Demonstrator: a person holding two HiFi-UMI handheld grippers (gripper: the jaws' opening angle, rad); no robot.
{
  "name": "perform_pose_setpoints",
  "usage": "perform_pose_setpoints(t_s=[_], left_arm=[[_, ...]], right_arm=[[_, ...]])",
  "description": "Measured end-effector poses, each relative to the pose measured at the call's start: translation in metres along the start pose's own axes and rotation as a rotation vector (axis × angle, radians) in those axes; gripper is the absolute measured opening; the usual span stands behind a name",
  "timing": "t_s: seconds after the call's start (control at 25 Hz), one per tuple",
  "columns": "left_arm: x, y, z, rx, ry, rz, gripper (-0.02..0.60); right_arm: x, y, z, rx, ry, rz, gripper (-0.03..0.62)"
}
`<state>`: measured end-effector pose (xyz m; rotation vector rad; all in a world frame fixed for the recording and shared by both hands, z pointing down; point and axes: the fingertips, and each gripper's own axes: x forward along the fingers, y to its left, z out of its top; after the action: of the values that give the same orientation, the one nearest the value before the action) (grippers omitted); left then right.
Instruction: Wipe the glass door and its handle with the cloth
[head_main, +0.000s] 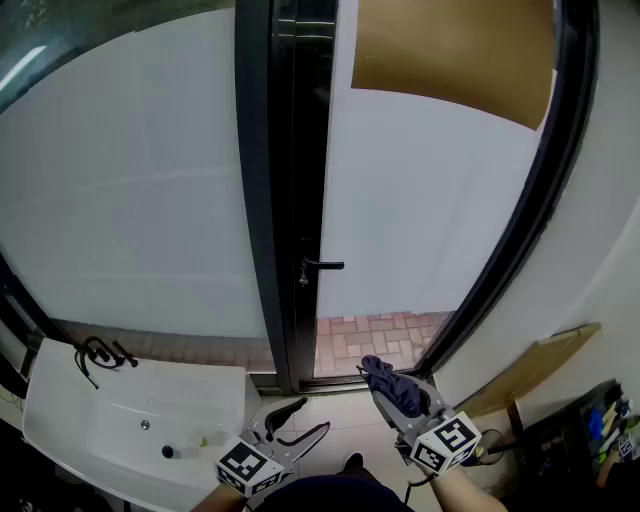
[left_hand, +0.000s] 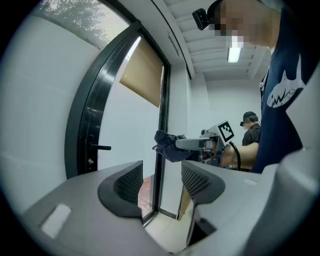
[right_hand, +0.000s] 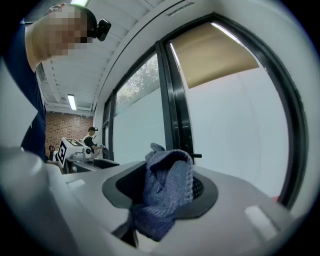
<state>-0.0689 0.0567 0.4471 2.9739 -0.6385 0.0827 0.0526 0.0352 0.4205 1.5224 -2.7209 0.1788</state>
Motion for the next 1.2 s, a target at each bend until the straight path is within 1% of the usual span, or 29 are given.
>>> perform_pose_setpoints(t_s=[0.2,0.36,0.44,0.6,0.76,0.88,1.0,1.12,1.2], left_arm=[[0.003,0.009,0.009,0.024,-0.009,0.007,0.236],[0.005,0.022,0.018,0.034,-0.018,0.041,0.237],[0.008,0.032,0.022,0.033,-0.021,0.06,0.236],[0.017,0.052,0.026,0.021,-0.022,0.091,0.238],[0.03,0.073,0.035,0.03,-0.044,0.133,0.238],[0.039,0.088,0.037,0.033,-0.049,0.168,0.237],[0.046,0.102,0.044,0.017,-0.042,0.21,0.238],[0.053,0.115,0.043,0.007,-0.047,0.237,0.237],[0.057,0.123,0.042,0.0,-0.04,0.261,0.237]], right_arm=[[0.031,-0.026,0.03,-0.16,-0.017,-0.006,0.173],[0.069,-0.051,0.058,-0.272,-0.027,0.003,0.173],[0.092,-0.06,0.076,-0.336,-0.041,0.012,0.173],[0.145,-0.073,0.108,-0.455,-0.074,0.061,0.173],[0.2,-0.083,0.135,-0.596,-0.087,0.068,0.173],[0.242,-0.086,0.149,-0.724,-0.12,0.106,0.173],[0.279,-0.094,0.157,-0.828,-0.111,0.107,0.173],[0.313,-0.104,0.158,-0.902,-0.091,0.11,0.173],[0.332,-0.111,0.156,-0.922,-0.081,0.123,0.173]])
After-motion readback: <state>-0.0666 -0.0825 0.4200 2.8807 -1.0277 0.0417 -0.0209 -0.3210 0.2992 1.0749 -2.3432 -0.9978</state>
